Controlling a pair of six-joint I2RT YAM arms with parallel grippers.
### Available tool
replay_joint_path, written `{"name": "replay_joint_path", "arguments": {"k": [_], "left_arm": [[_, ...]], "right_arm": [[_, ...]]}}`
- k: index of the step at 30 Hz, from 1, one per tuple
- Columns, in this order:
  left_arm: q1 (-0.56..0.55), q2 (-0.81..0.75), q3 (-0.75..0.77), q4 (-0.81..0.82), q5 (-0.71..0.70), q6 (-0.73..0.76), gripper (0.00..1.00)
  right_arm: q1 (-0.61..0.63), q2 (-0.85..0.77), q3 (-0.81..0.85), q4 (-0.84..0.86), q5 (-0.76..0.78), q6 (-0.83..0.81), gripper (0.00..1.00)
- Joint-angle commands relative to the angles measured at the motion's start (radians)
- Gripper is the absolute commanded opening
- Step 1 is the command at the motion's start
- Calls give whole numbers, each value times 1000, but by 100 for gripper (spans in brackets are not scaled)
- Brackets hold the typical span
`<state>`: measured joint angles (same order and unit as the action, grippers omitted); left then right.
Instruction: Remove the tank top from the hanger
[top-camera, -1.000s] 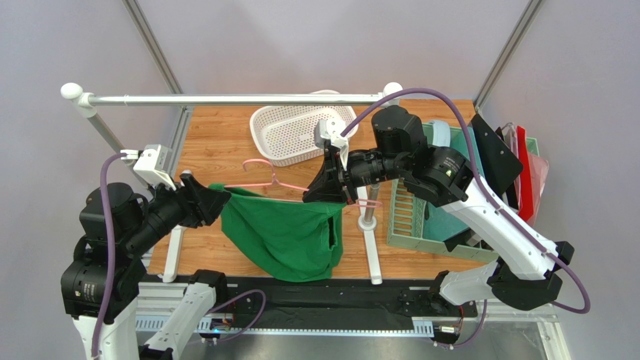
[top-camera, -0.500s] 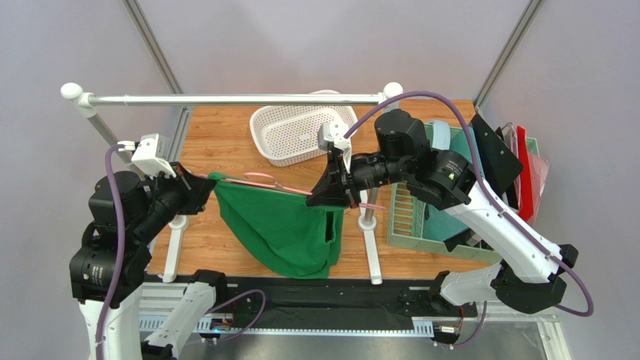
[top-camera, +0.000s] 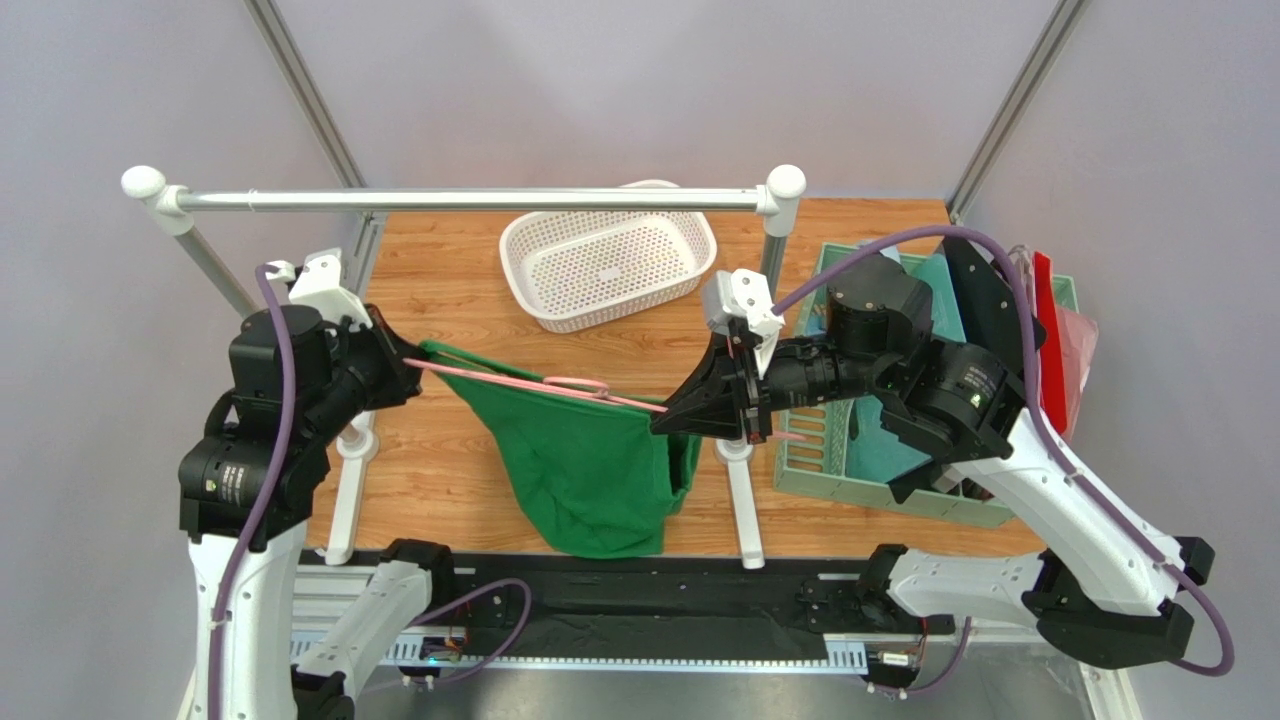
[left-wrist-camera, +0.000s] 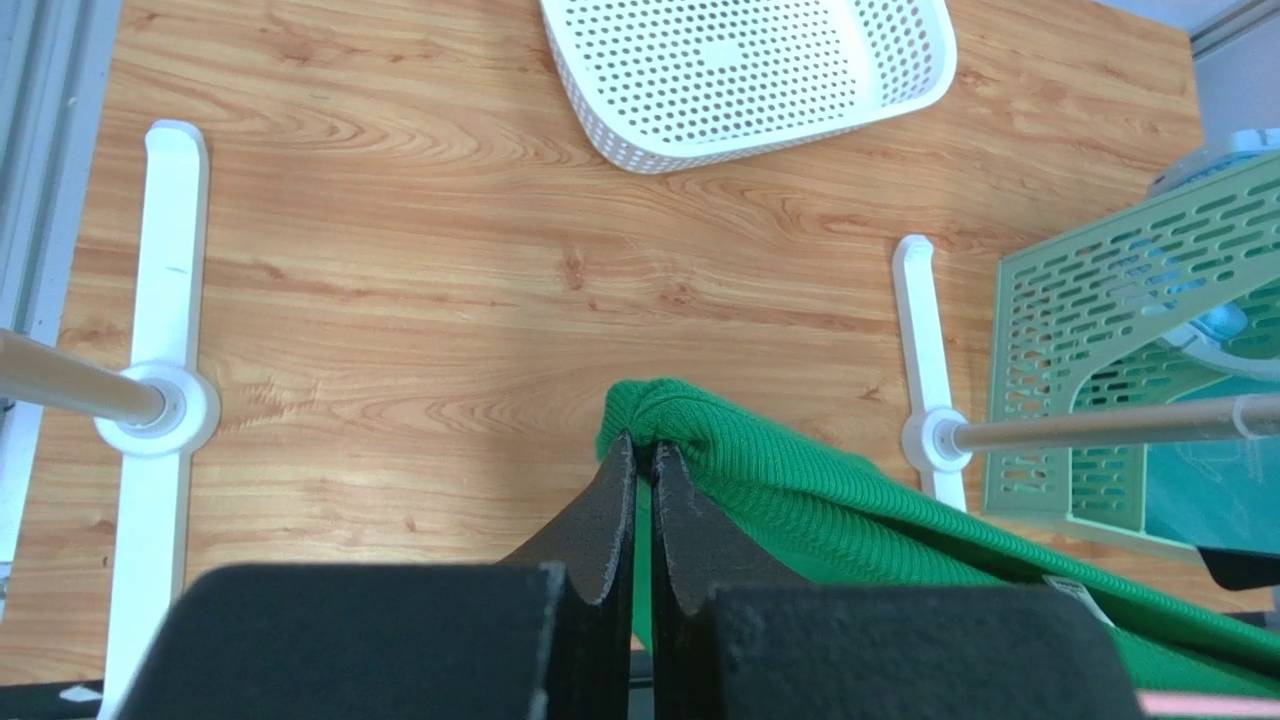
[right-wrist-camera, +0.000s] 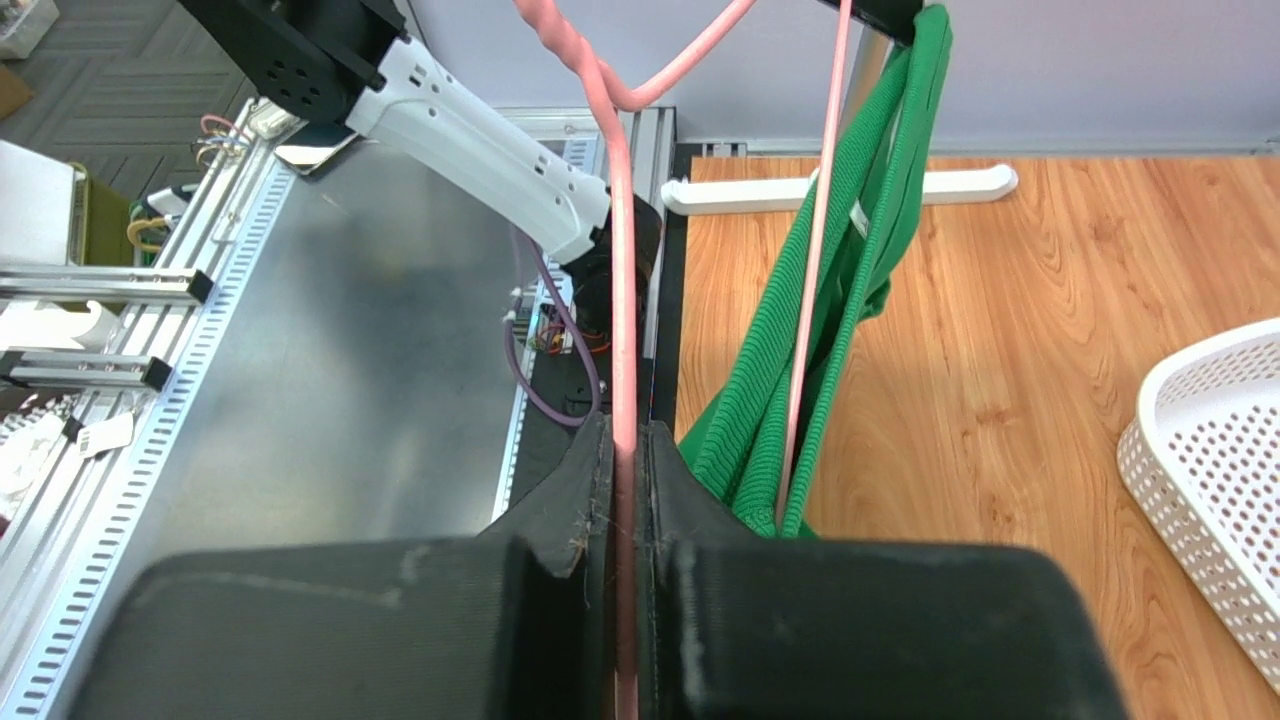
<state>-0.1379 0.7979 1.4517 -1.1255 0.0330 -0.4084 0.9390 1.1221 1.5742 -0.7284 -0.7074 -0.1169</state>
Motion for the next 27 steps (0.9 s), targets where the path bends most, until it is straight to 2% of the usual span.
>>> {"name": "replay_joint_path", "arguments": {"k": [1,5,7,10,14,17,27], "left_arm": [[4,-9,4,43,-90,39,0],[3,-60,-45,84,51,13,0],[4,-94,-92,131,176,2,0],[4,-134,-151,177,293,-35,0],[4,-190,-198,227,315,-91,0],[4,-226,-202,248,303,-131,0],[4,-264,-114,213,205,-164,0]], "right_arm": [[0,-73,-20,98,-24,68,0],[0,-123,-137,396,-72,213,0],[0,-134,-187,484,-61,261,0],[0,-145,-247,650,-12,344,0],[6,-148,-298,846,57,405,0],[6,-137,-313,894,105,433,0],[7,-165,-356,818,215,379,0]]}}
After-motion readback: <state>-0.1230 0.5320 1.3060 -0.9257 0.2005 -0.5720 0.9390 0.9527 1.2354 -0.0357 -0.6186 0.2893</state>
